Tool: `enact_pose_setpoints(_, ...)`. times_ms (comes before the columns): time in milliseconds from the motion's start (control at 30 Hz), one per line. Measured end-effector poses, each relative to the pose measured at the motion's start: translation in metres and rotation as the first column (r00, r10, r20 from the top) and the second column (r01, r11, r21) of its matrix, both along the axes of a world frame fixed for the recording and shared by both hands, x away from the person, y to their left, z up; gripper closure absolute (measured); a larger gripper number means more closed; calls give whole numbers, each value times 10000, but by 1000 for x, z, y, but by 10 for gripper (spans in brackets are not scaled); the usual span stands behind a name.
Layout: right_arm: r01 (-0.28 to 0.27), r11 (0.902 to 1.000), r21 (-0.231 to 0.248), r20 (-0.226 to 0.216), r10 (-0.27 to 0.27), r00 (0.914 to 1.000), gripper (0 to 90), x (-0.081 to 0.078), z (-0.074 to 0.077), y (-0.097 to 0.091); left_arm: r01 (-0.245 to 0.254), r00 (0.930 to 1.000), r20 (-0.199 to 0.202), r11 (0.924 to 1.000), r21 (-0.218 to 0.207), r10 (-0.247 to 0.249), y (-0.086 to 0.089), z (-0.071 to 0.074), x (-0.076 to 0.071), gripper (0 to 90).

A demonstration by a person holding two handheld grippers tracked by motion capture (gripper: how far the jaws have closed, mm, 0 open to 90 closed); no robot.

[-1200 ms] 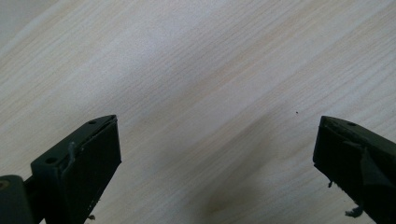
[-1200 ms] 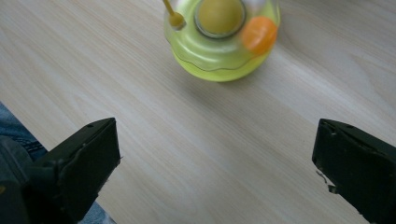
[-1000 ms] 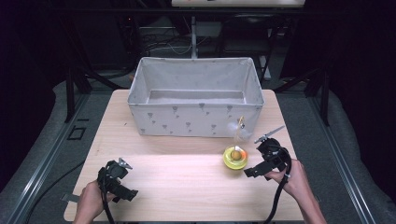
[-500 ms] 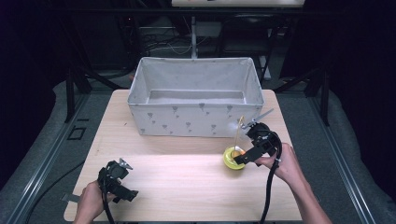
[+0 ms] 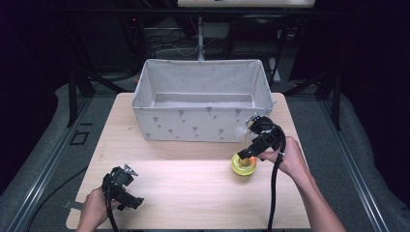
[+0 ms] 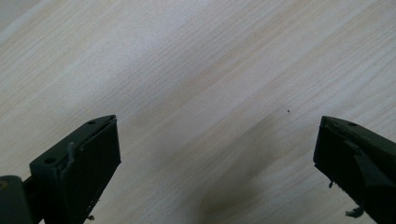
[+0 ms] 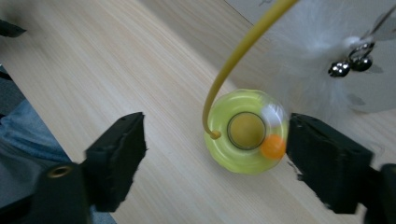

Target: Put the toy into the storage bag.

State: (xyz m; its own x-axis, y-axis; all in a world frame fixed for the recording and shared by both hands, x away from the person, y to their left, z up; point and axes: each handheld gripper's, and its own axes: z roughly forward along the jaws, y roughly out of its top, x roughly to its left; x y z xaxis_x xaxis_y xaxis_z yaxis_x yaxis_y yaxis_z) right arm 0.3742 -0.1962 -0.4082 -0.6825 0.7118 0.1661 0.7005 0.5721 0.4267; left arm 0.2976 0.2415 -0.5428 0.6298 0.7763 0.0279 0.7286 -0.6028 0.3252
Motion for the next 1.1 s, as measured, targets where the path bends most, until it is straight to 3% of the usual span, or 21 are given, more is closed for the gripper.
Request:
enact_pose_setpoints(33,6,10000,-31,53,-5,10000,342,2,3,3,10,10000,-27,10000,24,-10,0,0,0,10)
enact_pose_setpoints(133,-226,9990,-384,-61,224,9997,436,4,7,7,16,10000,-69,10000,64,-15,0,-1,0,11)
enact_pose_setpoints(367,-379,9952,-904,-252,357,9990,559,11,11,16,63,9999,-93,9999,98,-62,-1,-1,0,11)
enact_pose_setpoints(400,-408,9907,-1296,-245,379,9990,584,13,13,18,47,9999,-112,9999,102,-46,-1,-2,0,12)
enact_pose_setpoints(500,-543,9858,-1588,-440,478,9979,619,16,14,21,61,9999,-149,9998,163,-58,-1,-2,0,13)
enact_pose_setpoints(700,-635,9837,-1681,-543,551,9970,693,20,16,25,80,9998,-182,9998,199,-77,-2,-2,0,13)
enact_pose_setpoints(800,-625,9867,-1502,-532,551,9971,731,20,15,26,95,9998,-193,9997,219,-91,-2,-3,0,13)
enact_pose_setpoints(833,-719,9842,-1619,-565,635,9964,799,20,16,26,102,9998,-184,9997,220,-98,-2,-3,0,14)
enact_pose_setpoints(900,-789,9837,-1613,-602,700,9957,842,20,16,27,100,9998,-196,9997,223,-95,-2,-3,0,14)
enact_pose_setpoints(1100,-1015,9803,-1692,-663,914,9936,877,20,17,28,108,9997,-222,9997,235,-103,-2,-3,0,14)
